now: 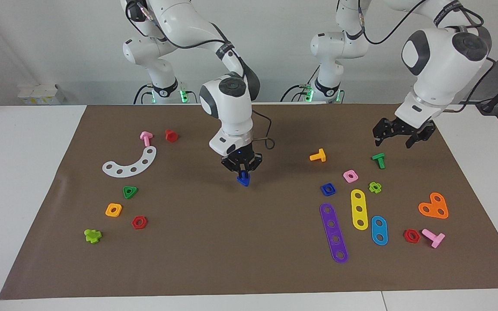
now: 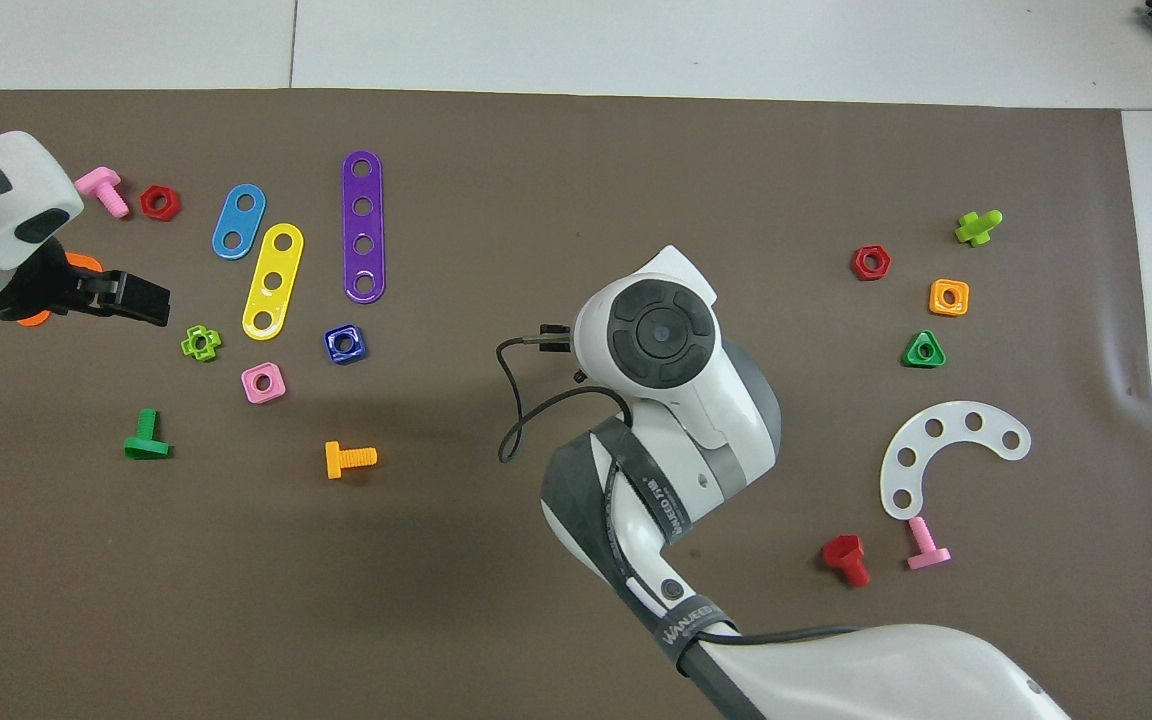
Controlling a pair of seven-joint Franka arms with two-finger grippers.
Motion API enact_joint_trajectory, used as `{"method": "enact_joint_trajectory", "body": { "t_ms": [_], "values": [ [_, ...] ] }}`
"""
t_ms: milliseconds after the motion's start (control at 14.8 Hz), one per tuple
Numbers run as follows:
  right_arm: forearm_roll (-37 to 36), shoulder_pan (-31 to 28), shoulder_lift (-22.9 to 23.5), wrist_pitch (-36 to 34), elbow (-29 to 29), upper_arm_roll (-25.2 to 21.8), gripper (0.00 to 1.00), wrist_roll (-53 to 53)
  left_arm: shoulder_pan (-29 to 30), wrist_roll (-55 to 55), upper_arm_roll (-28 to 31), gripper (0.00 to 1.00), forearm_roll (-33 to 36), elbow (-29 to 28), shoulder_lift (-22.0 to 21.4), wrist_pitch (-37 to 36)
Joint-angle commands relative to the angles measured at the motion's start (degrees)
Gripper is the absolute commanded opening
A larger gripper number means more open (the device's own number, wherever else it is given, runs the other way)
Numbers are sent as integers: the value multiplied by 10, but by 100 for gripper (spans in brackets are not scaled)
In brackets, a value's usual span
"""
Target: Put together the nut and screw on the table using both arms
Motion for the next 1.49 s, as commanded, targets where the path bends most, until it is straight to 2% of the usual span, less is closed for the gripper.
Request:
{"method": "enact_joint_trajectory", "body": {
  "t_ms": [0,68,271,542,881,1085,1153,1220,1424],
  "values": [
    [-10,28,42,22,18,-1,0,40,-25,-4,6,99,13,-48,16,81],
    [-12,29,45,32,18,-1,0,49,-25,-6,5,99,8,-64,16,106],
    [-12,31,45,33,11,-1,0,55,-28,-79,5,98,1,-68,34,127],
    [-12,31,46,35,6,-2,0,55,-64,-210,5,92,0,-67,80,167],
    [-42,27,48,57,-2,-2,0,69,-83,-293,5,85,-26,-68,138,204],
    [-42,28,48,82,-11,-2,0,84,-87,-323,5,83,-26,-73,144,213],
    [-42,29,48,85,-11,-2,37,85,-89,-335,5,83,-26,-72,146,217],
    [-42,29,48,85,-11,-2,99,86,-97,-339,5,82,-26,-74,146,222],
    [-42,18,34,72,-10,-5,100,81,-107,-347,5,82,-26,-101,146,245]
  ]
}}
